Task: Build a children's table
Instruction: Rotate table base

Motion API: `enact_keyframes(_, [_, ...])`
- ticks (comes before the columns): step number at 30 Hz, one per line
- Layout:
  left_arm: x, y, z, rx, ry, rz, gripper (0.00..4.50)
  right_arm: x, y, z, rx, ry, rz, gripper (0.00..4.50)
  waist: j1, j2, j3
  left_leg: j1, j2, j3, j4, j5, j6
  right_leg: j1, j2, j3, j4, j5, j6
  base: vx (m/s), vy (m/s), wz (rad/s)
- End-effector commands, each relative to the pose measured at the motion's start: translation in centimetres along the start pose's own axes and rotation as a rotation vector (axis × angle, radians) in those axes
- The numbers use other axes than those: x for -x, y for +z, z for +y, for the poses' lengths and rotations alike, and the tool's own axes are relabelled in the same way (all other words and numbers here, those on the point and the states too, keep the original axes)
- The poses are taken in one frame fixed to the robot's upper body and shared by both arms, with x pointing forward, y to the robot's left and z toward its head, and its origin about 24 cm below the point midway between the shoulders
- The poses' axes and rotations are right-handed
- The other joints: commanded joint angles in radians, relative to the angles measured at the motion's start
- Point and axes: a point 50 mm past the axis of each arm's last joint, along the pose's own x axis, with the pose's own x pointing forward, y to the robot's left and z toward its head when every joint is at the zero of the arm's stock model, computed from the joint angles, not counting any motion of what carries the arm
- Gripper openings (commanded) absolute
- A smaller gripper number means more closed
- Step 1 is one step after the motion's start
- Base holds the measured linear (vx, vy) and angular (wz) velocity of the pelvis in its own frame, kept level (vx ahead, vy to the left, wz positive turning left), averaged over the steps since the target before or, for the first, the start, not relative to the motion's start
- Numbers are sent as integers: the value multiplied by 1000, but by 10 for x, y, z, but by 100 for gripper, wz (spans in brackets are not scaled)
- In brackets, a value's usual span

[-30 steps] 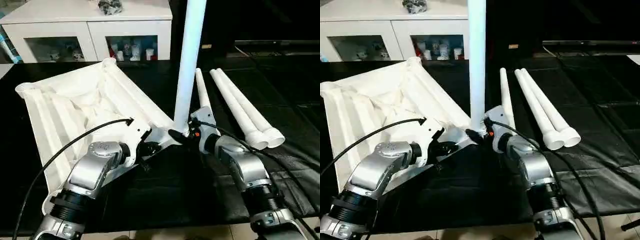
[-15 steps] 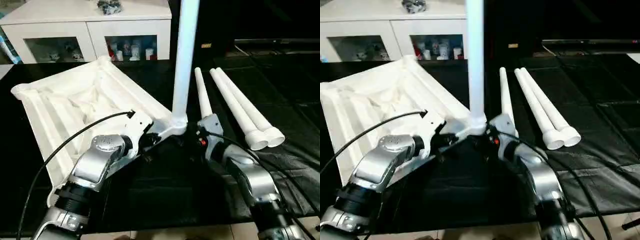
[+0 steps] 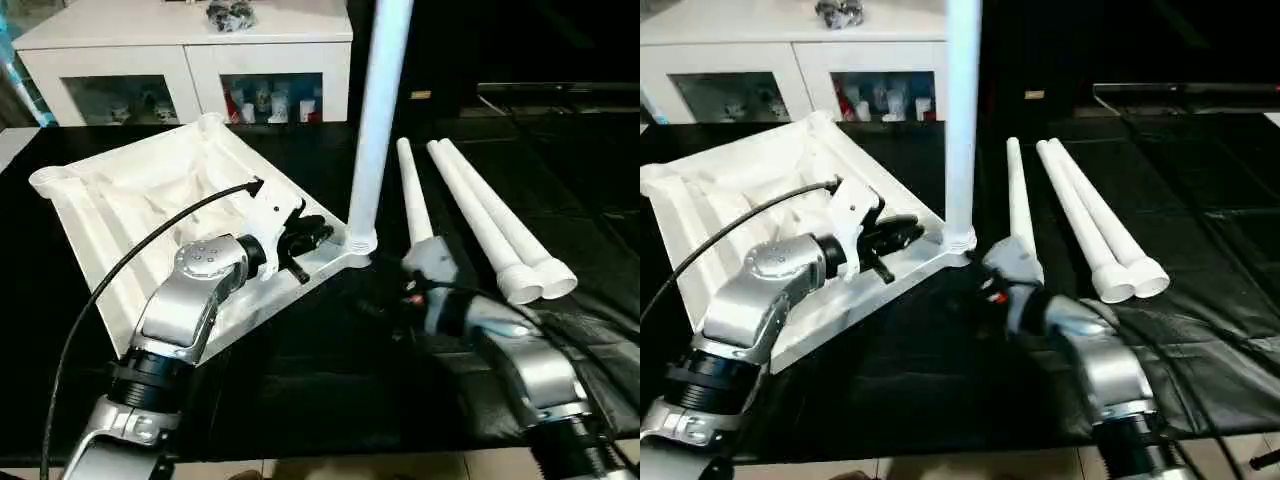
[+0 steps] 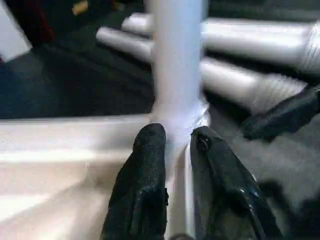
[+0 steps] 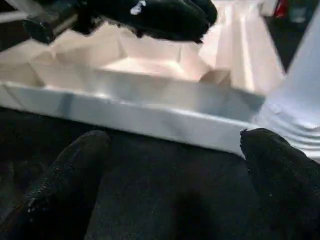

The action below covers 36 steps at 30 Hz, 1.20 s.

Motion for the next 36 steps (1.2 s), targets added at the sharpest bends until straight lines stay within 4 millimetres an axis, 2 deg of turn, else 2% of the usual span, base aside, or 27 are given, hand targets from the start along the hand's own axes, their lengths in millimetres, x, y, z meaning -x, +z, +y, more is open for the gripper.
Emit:
enact_keyframes(1, [15,3,18,-6,101,16,98,-5,4,1,17,2,17,450,6,0,-72,5,28,-14,-63,-176,39,53,-73,47,-90,-245,-170,0,0,0])
enact_keyframes(2, [16,3,19,-6,106,17,98,-5,4,1,17,3,18,450,6,1,-73,6,30,-15,-63,-176,36,53,-73,47,-87,-237,-174,0,0,0])
enact_keyframes(3, [38,3,41,-16,219,50,98,-10,3,3,14,3,41,450,6,2,-72,5,30,-16,-64,-176,33,53,-72,47,-86,-226,-179,0,0,0])
enact_keyframes(4, [38,3,41,-16,219,50,81,-10,3,3,14,3,41,450,4,1,-73,1,28,-18,-65,-167,31,56,-71,46,-80,-208,-183,0,0,0])
enact_keyframes(5, [53,0,55,-38,291,91,70,-12,2,4,14,-2,53,450,2,-5,-74,2,29,-17,-65,-167,31,56,-71,46,-81,-201,-182,0,0,0])
enact_keyframes(6, [68,-4,68,-72,362,147,63,-15,0,5,6,-3,68,450,0,-1,-73,2,27,-17,-65,-165,32,55,-70,46,-79,-197,-182,0,0,0])
enact_keyframes(7, [70,-4,69,-75,369,153,60,-15,0,5,6,-3,69,450,0,-2,-73,4,27,-17,-65,-164,32,53,-71,47,-78,-199,-182,0,0,0])
enact_keyframes(8, [83,-8,78,-107,421,206,60,-17,-2,5,1,-4,83,450,0,-4,-72,4,28,-16,-65,-165,33,52,-71,47,-80,-202,-182,0,0,0])
enact_keyframes(9, [106,-14,89,-161,479,310,50,-21,-5,7,5,-4,100,450,1,-11,-72,6,30,-16,-66,-163,32,49,-72,48,-78,-200,-182,0,0,0])
enact_keyframes(10, [111,-16,91,-167,492,339,25,-21,-6,7,0,-4,108,450,0,-3,-72,4,30,-18,-70,-160,29,49,-71,48,-73,-196,-180,0,0,0])
enact_keyframes(11, [113,-17,92,-169,496,348,21,-22,-6,7,-2,-5,111,450,0,1,-72,10,32,-17,-69,-167,24,43,-71,48,-74,-195,-183,0,0,0])
enact_keyframes(12, [122,-21,94,-177,503,397,20,-23,-8,7,-1,-10,125,450,0,2,-70,12,32,-17,-69,-178,22,42,-70,49,-76,-197,-187,0,0,0])
enact_keyframes(13, [129,-26,95,-181,518,443,16,-25,-10,7,-7,-17,141,450,7,2,-70,17,35,-15,-70,-190,14,37,-72,51,-75,-188,-199,0,0,0])
enact_keyframes(14, [138,-33,96,-190,536,512,7,-28,-11,7,-7,-25,157,450,5,1,-69,14,34,-15,-72,-196,10,40,-72,51,-73,-188,-201,0,0,0])
enact_keyframes(17, [146,-40,97,-206,547,581,7,-30,-11,7,-2,-26,160,450,13,6,-67,19,36,-16,-76,-232,-3,35,-74,53,-78,-208,-196,0,0,0])
enact_keyframes(18, [146,-40,97,-206,547,581,7,-30,-11,7,-2,-26,160,450,19,4,-66,19,36,-16,-78,-246,-9,36,-75,54,-79,-221,-190,0,0,0])
enact_keyframes(19, [148,-48,97,-211,540,633,7,-33,-12,8,-4,-28,165,450,26,8,-67,22,36,-17,-77,-257,-15,34,-76,55,-79,-227,-186,0,0,0])
enact_keyframes(21, [148,-53,95,-206,526,666,7,-35,-13,9,-4,-32,170,450,26,6,-66,19,34,-18,-80,-271,-21,37,-77,55,-81,-236,-179,0,0,0])
enact_keyframes(26, [144,-64,87,-186,462,704,7,-37,-14,9,-10,-46,177,450,25,11,-68,16,33,-21,-80,-272,-30,39,-78,55,-80,-228,-180,0,0,0])
enact_keyframes(27, [140,-68,80,-177,401,717,7,-38,-15,8,-10,-59,186,450,25,16,-69,17,33,-22,-79,-273,-31,39,-78,56,-78,-218,-183,0,0,0])
enact_keyframes(28, [140,-68,80,-177,401,717,7,-38,-15,8,-10,-59,186,450,23,16,-69,17,33,-22,-79,-275,-32,39,-78,55,-79,-215,-185,0,0,0])
enact_keyframes(29, [136,-73,67,-191,268,733,7,-41,-16,4,-14,-96,196,450,25,19,-71,18,33,-22,-78,-270,-33,39,-79,56,-77,-199,-193,0,0,0])
enact_keyframes(30, [136,-73,67,-191,268,733,7,-41,-16,4,-14,-96,196,450,24,18,-70,17,34,-24,-80,-274,-35,39,-79,55,-77,-201,-198,0,0,0])
enact_keyframes(34, [135,-81,39,-167,11,774,7,-49,-18,1,-36,-133,194,450,20,18,-69,21,36,-22,-80,-297,-41,35,-79,57,-75,-194,-213,0,0,0])
enact_keyframes(36, [132,-79,23,-124,-117,731,7,-55,-17,1,-51,-138,186,450,18,18,-67,19,35,-21,-81,-296,-45,36,-78,57,-72,-187,-221,0,0,0])
